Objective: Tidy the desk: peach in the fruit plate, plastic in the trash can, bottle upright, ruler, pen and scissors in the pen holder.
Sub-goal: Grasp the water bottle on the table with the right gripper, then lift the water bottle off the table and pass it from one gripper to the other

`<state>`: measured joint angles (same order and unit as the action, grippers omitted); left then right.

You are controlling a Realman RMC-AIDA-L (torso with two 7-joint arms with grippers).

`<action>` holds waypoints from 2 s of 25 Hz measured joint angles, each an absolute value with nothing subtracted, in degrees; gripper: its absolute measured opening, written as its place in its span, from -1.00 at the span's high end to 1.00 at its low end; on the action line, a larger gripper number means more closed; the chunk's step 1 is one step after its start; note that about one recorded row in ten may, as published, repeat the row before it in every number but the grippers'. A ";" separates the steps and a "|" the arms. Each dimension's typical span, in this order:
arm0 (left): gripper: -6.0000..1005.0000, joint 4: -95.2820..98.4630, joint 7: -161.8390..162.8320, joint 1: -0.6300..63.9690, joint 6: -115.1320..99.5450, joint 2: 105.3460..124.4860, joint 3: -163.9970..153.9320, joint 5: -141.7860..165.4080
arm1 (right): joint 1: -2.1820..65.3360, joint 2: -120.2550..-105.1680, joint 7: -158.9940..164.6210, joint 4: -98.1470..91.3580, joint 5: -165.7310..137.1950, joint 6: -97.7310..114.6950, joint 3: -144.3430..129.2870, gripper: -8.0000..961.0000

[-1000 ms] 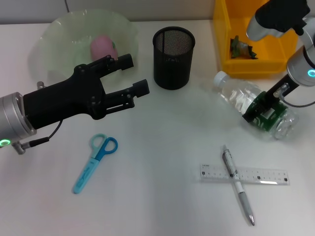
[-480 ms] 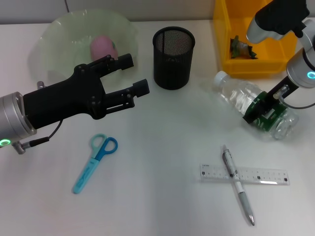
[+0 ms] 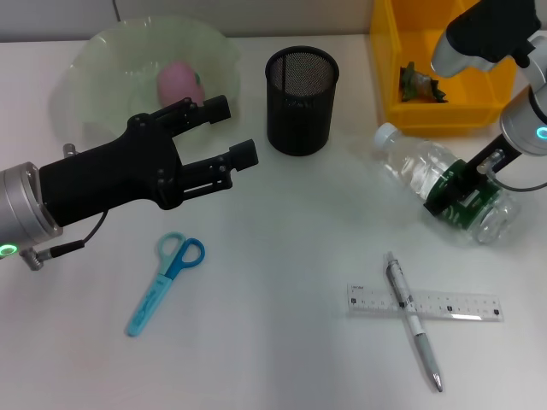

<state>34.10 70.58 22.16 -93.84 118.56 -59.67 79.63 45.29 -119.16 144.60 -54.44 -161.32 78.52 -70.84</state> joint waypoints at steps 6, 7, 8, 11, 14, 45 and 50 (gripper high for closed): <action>-0.59 34.10 70.58 21.97 -94.11 118.56 -59.67 79.55 | 39.60 -119.41 144.45 -64.16 -159.33 79.24 -71.83 -0.60; -0.59 34.10 70.58 21.96 -94.12 118.56 -59.67 79.52 | 39.60 -119.41 144.45 -64.16 -159.33 79.24 -71.83 -0.60; -0.59 34.10 70.58 21.97 -94.13 118.55 -59.67 79.49 | 37.51 -119.33 144.45 -67.92 -157.38 80.05 -72.24 -0.60; -0.59 34.10 70.58 22.13 -94.13 118.56 -59.67 79.48 | 35.28 -119.27 144.41 -72.02 -155.25 81.03 -72.39 -0.59; -0.59 34.10 70.58 22.37 -94.10 118.56 -59.67 79.46 | 32.40 -119.25 144.04 -76.95 -153.04 81.97 -72.47 -0.59; -0.59 34.56 76.63 24.37 -93.83 118.20 -59.35 73.07 | 8.02 -119.47 122.72 -100.99 -117.77 73.32 -72.12 -0.58; -0.59 34.80 81.25 26.55 -93.39 118.09 -58.24 73.02 | 6.67 -119.37 104.66 -91.17 -98.88 71.70 -70.12 -0.58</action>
